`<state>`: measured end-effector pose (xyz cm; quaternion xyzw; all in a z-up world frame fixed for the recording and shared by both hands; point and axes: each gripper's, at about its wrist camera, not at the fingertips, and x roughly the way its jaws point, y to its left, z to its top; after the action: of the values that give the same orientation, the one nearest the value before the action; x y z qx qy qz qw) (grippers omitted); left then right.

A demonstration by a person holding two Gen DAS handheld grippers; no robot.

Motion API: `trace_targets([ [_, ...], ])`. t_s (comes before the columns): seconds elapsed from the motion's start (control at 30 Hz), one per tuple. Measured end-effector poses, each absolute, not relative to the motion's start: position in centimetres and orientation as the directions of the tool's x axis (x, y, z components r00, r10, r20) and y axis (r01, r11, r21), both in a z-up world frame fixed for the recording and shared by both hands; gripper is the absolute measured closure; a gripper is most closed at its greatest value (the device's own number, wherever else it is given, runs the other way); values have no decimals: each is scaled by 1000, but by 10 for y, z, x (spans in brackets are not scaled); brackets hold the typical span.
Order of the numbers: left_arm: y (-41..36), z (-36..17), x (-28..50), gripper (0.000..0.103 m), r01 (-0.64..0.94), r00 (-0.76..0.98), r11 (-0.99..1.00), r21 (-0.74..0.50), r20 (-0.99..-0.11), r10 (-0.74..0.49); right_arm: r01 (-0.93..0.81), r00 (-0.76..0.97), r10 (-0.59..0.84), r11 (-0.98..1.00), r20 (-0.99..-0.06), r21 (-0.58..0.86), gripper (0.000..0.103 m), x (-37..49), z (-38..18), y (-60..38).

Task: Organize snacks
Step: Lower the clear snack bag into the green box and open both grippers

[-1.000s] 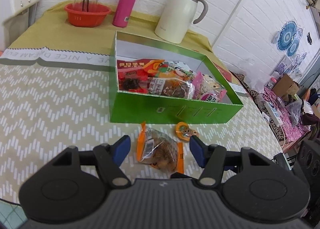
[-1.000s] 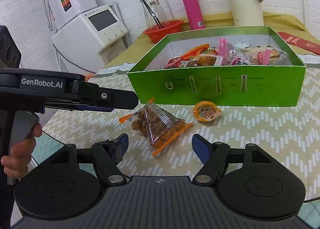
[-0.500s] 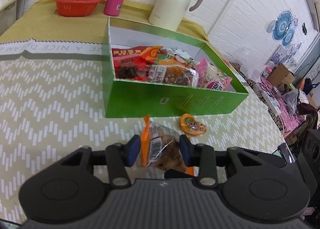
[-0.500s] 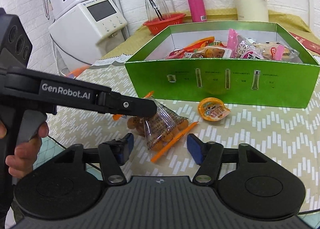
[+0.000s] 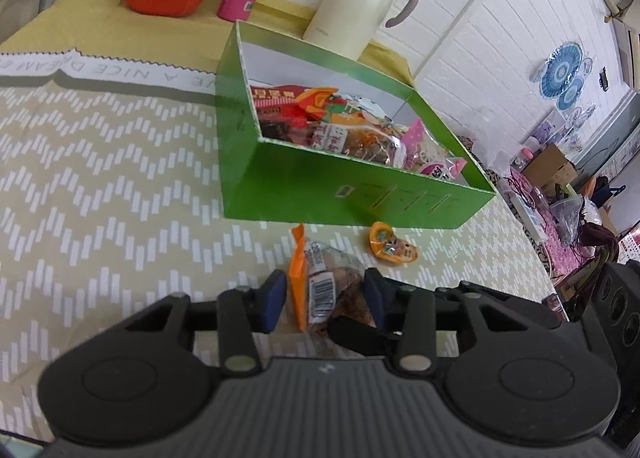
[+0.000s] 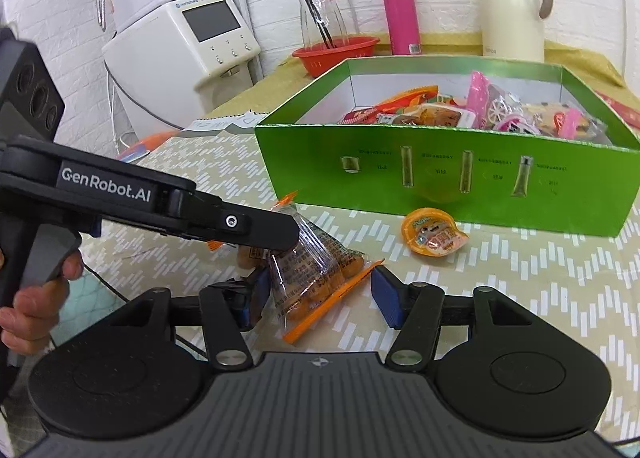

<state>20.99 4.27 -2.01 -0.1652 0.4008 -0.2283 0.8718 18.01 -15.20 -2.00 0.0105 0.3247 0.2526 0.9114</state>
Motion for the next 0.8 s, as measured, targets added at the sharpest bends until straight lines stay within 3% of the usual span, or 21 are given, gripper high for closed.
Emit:
trace_targets([
  [0.07, 44, -21, 209, 65, 253, 570, 833, -492, -620, -539, -482, 665, 467, 864, -583, 142, 30, 177, -20, -148],
  [0.17, 41, -16, 201, 70, 259, 574, 831, -493, -613, -543, -482, 669, 476, 863, -571, 155, 43, 174, -18, -150],
  [0.3, 36, -1, 186, 71, 287, 600, 834, -472, -590, -540, -487, 683, 492, 858, -541, 164, 45, 162, -11, -155],
  [0.6, 16, 72, 190, 72, 405, 691, 806, -432, -433, -579, -479, 783, 497, 865, -373, 146, 45, 165, 49, -180],
  [0.8, 7, 82, 227, 72, 413, 697, 802, -432, -417, -584, -452, 810, 477, 878, -340, 157, 45, 197, 60, -188],
])
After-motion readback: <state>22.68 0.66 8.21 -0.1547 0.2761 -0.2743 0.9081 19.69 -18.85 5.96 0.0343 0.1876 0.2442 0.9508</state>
